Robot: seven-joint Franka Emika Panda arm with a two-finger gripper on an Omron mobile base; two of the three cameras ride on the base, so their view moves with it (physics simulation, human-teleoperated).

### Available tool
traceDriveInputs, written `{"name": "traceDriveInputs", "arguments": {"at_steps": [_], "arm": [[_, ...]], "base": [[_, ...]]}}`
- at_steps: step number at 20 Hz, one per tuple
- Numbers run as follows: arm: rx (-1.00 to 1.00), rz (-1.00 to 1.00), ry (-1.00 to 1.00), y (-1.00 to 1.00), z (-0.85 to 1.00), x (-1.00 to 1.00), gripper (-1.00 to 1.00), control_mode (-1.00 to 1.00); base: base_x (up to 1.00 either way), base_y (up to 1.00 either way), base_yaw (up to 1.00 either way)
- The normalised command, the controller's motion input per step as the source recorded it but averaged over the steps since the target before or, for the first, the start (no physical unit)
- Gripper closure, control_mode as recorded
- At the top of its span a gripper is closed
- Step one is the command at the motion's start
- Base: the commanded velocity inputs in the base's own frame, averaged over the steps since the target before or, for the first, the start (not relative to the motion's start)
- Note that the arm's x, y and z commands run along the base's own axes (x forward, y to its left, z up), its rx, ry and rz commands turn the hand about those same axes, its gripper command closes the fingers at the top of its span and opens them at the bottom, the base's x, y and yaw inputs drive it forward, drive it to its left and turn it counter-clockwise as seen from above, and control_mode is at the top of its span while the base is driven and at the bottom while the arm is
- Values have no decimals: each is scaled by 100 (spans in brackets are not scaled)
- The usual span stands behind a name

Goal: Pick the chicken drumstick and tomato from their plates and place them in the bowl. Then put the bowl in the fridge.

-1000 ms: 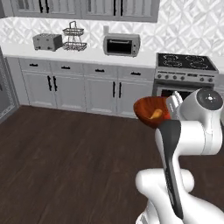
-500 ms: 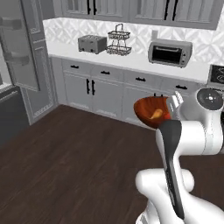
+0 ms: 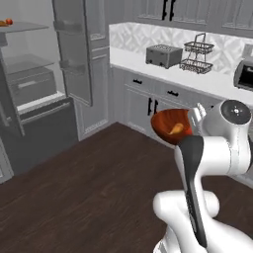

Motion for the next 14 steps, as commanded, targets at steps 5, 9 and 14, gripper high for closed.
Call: {"name": "traceDriveInputs", "arguments": {"at_steps": [5, 9, 14], "arm": [[0, 0, 0, 0, 0, 0, 100, 100], [0, 0, 0, 0, 0, 0, 100, 100], [0, 0, 0, 0, 0, 0, 100, 100]], "base": [[75, -34, 46], [34, -54, 36], [92, -73, 61]]}}
